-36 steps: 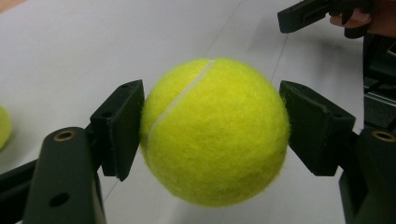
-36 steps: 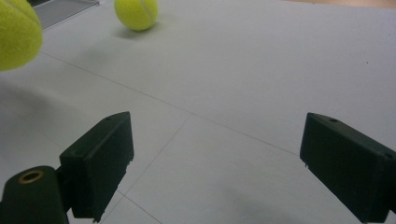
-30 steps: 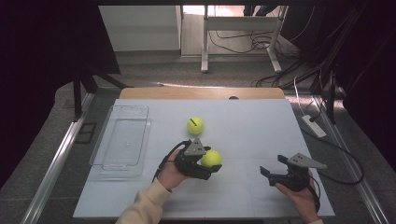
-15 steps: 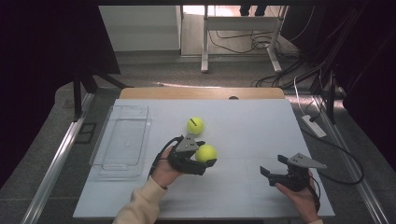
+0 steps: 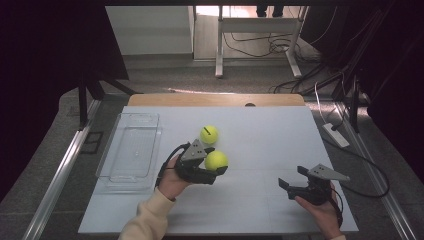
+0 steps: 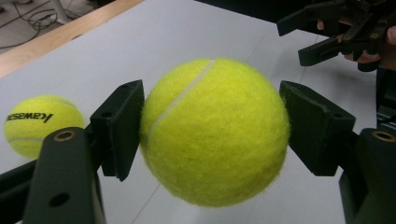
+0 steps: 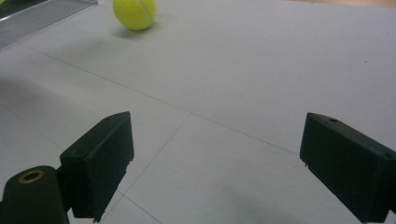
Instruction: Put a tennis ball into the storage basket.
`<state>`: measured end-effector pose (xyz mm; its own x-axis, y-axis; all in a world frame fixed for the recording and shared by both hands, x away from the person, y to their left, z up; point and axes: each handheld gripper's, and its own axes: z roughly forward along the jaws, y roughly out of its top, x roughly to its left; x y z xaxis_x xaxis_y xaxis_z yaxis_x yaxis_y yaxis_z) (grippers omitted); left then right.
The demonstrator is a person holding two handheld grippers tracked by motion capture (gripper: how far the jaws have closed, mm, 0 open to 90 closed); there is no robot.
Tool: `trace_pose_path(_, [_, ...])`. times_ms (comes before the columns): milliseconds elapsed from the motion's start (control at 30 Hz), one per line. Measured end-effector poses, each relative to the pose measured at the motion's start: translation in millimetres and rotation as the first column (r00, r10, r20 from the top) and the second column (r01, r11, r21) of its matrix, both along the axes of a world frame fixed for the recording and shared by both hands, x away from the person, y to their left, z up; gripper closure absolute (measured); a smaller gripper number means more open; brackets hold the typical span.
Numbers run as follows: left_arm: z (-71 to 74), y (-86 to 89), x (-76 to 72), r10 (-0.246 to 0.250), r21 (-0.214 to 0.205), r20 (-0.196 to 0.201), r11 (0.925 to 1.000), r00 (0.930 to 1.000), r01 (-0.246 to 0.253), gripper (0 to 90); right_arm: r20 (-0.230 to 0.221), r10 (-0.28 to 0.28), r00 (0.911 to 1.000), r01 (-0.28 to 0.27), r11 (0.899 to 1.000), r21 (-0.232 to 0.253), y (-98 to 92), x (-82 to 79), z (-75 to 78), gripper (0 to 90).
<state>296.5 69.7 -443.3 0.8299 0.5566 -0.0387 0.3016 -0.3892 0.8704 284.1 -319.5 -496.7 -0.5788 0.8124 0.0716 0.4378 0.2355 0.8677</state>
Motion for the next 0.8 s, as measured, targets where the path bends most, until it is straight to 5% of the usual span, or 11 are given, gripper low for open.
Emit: trace_pose_path(800, [10.5, 27.0, 2.7, 0.066, -0.050, 0.022, 0.9967, 0.9976, -0.065, 26.6, 0.000, 0.000, 1.0000, 0.000, 1.000, 0.000, -0.4, -0.1, 0.5, 9.9])
